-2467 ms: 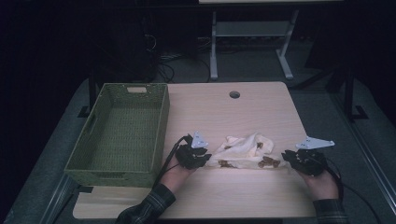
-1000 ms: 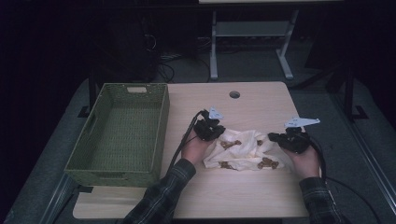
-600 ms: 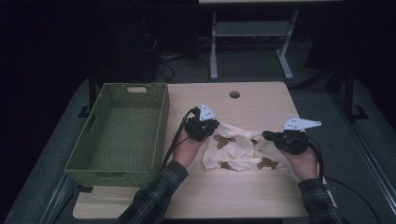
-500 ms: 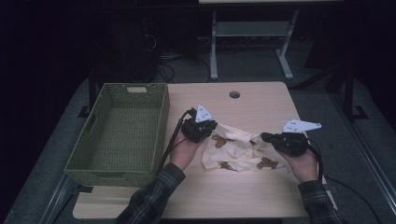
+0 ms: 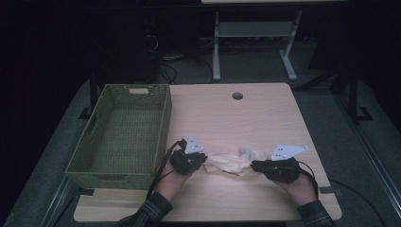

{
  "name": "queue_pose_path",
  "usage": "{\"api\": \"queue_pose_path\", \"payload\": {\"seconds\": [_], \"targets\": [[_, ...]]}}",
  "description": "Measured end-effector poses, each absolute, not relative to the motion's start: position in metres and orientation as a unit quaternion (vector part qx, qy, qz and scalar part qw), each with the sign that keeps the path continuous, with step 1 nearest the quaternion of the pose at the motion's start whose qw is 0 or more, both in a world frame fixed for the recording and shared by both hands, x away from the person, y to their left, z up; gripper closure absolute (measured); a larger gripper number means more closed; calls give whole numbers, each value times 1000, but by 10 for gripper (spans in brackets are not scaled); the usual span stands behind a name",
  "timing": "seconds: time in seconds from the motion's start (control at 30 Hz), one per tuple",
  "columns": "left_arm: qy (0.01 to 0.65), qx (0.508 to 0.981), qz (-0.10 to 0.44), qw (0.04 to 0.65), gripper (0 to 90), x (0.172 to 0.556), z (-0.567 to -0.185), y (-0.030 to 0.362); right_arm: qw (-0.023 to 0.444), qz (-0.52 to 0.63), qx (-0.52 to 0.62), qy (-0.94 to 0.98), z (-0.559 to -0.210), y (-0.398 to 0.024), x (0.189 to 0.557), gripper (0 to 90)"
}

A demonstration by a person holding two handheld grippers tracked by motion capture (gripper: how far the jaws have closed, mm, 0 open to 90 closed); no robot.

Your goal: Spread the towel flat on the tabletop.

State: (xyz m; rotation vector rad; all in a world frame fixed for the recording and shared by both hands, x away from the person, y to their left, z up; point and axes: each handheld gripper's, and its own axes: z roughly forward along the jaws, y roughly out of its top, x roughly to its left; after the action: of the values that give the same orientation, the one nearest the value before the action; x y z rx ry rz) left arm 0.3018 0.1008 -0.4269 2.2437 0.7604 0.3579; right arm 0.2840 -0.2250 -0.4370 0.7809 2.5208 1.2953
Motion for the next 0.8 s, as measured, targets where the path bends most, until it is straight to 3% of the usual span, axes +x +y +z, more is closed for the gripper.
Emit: {"api": "queue_pose_path", "payload": {"seconds": [0.17, 0.4, 0.57, 0.8], "targets": [[294, 874, 137, 361, 670, 292, -432, 102, 126, 462, 280, 832, -430, -241, 284, 721], [291, 871, 143, 370, 577, 293, -433, 97, 161, 431, 348, 817, -434, -270, 307, 721], [296, 865, 141, 381, 563, 295, -434, 98, 146, 423, 382, 809, -447, -282, 319, 680], [293, 864, 145, 384, 550, 295, -433, 98, 88, 422, 384, 817, -460, -270, 334, 667]]}}
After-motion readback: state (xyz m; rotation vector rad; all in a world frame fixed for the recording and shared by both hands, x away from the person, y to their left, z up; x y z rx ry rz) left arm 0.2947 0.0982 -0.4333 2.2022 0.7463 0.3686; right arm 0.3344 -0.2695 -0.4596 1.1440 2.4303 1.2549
